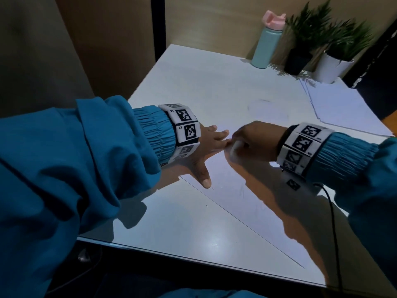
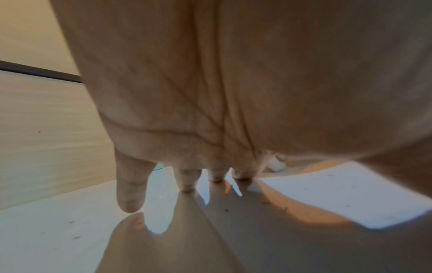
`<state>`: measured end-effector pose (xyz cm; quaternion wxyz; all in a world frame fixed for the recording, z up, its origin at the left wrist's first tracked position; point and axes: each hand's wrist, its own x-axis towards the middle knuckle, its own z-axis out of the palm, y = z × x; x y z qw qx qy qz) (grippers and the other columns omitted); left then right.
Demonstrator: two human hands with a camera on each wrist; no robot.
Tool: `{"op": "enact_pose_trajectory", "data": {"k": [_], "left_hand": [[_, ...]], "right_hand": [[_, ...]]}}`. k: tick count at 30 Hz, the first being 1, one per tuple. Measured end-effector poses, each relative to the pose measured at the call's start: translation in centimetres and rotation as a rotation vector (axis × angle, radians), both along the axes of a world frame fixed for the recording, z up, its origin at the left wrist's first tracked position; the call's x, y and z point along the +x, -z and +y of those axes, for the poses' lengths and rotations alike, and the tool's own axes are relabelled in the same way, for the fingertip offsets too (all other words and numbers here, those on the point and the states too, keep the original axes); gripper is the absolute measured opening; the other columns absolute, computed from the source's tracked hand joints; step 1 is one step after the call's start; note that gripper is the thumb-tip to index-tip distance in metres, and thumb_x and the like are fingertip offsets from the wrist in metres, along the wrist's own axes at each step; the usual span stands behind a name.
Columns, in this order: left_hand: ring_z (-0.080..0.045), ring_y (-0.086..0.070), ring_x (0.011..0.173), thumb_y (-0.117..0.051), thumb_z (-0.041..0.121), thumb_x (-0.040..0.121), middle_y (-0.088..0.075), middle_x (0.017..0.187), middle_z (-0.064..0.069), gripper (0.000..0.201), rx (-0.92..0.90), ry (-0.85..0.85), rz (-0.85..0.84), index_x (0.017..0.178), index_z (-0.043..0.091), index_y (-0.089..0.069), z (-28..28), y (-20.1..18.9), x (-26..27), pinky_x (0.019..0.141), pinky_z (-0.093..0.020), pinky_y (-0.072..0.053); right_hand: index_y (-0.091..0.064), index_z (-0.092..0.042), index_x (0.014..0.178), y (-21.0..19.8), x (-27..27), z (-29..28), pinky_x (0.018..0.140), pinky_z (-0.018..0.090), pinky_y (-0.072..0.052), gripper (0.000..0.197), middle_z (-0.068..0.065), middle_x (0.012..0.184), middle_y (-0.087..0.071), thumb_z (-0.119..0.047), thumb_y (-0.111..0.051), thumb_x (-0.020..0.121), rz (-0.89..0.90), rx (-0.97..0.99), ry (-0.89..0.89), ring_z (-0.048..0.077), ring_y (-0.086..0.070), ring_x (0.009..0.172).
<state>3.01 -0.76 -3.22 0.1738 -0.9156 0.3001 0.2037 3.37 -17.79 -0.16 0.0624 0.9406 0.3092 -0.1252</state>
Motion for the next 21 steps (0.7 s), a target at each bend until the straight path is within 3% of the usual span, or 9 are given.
{"op": "enact_pose_trajectory", "data": {"k": [2, 3, 4, 6, 8, 11, 16, 19, 21], "left_hand": [[-0.026, 0.005, 0.152, -0.062, 0.083, 0.064, 0.017, 0.164, 0.002, 0.131, -0.016, 0.001, 0.014, 0.154, 0.030, 0.018, 0.1, -0.1, -0.2, 0.115, -0.058, -0.016], [-0.026, 0.005, 0.152, -0.063, 0.081, 0.064, 0.016, 0.164, 0.002, 0.131, -0.032, -0.006, 0.023, 0.154, 0.030, 0.017, 0.2, -0.2, -0.2, 0.115, -0.057, -0.015], [-0.026, 0.005, 0.152, -0.063, 0.080, 0.064, 0.016, 0.164, 0.001, 0.131, -0.045, -0.010, 0.027, 0.155, 0.028, 0.015, 0.3, -0.1, -0.2, 0.116, -0.056, -0.014], [-0.025, 0.006, 0.152, -0.062, 0.080, 0.065, 0.016, 0.164, 0.000, 0.130, -0.045, -0.017, 0.026, 0.156, 0.026, 0.013, 0.2, 0.0, -0.1, 0.116, -0.055, -0.012], [-0.026, 0.007, 0.152, -0.062, 0.082, 0.064, 0.017, 0.164, 0.001, 0.131, -0.022, -0.015, 0.036, 0.155, 0.028, 0.014, 0.1, -0.1, -0.2, 0.115, -0.059, -0.013], [-0.030, 0.003, 0.152, -0.064, 0.080, 0.065, 0.015, 0.165, 0.002, 0.131, -0.009, -0.004, 0.008, 0.154, 0.030, 0.017, -0.1, -0.1, -0.1, 0.113, -0.060, -0.017], [-0.027, 0.004, 0.152, -0.066, 0.083, 0.060, 0.014, 0.165, 0.002, 0.135, -0.039, -0.009, 0.020, 0.155, 0.030, 0.013, 0.2, 0.1, -0.2, 0.115, -0.058, -0.015], [-0.027, 0.001, 0.152, -0.066, 0.085, 0.057, 0.011, 0.165, 0.000, 0.138, -0.075, -0.014, 0.001, 0.157, 0.026, 0.009, 0.2, 0.1, -0.3, 0.116, -0.055, -0.015], [-0.026, 0.003, 0.152, -0.062, 0.086, 0.058, 0.014, 0.165, 0.002, 0.137, -0.056, -0.017, 0.013, 0.155, 0.028, 0.015, 0.2, 0.1, -0.4, 0.115, -0.057, -0.015]], "right_hand": [[-0.059, -0.022, 0.081, 0.4, -1.2, 0.7, 0.083, 0.034, -0.054, 0.024, 0.007, 0.085, -0.067, -0.032, -0.038, 0.084, 0.013, -0.025, -0.040, 0.028, -0.063, 0.080], [-0.065, -0.015, 0.096, 0.7, -2.2, 1.5, 0.086, 0.030, -0.051, 0.030, 0.010, 0.096, -0.069, -0.030, -0.041, 0.087, 0.062, -0.033, -0.107, 0.028, -0.062, 0.084], [-0.065, -0.010, 0.110, 0.7, -3.5, 2.1, 0.086, 0.027, -0.045, 0.032, 0.011, 0.108, -0.068, -0.028, -0.045, 0.091, 0.139, -0.058, -0.177, 0.028, -0.061, 0.091], [-0.059, -0.010, 0.127, 0.5, -4.4, 2.3, 0.089, 0.030, -0.043, 0.036, 0.011, 0.123, -0.063, -0.024, -0.052, 0.095, 0.232, -0.083, -0.240, 0.029, -0.059, 0.110], [-0.059, -0.013, 0.125, 0.0, -2.7, 1.9, 0.086, 0.030, -0.046, 0.034, 0.010, 0.120, -0.064, -0.027, -0.052, 0.095, 0.165, -0.122, -0.143, 0.030, -0.060, 0.109], [-0.059, -0.021, 0.099, -0.4, 0.1, 1.0, 0.088, 0.037, -0.052, 0.020, 0.006, 0.104, -0.067, -0.029, -0.043, 0.092, 0.012, -0.156, 0.009, 0.028, -0.064, 0.099], [-0.055, -0.016, 0.129, -0.1, -3.4, 2.5, 0.091, 0.037, -0.049, 0.038, 0.010, 0.122, -0.062, -0.029, -0.047, 0.095, 0.067, -0.179, -0.150, 0.033, -0.060, 0.110], [-0.058, -0.014, 0.124, 0.1, -4.6, 2.3, 0.086, 0.032, -0.046, 0.032, 0.010, 0.119, -0.063, -0.025, -0.051, 0.095, 0.154, -0.144, -0.224, 0.032, -0.059, 0.110], [-0.061, -0.023, 0.106, -0.1, -3.1, 1.2, 0.081, 0.030, -0.047, 0.019, 0.004, 0.103, -0.064, -0.027, -0.049, 0.092, 0.117, -0.068, -0.159, 0.030, -0.061, 0.097]]}}
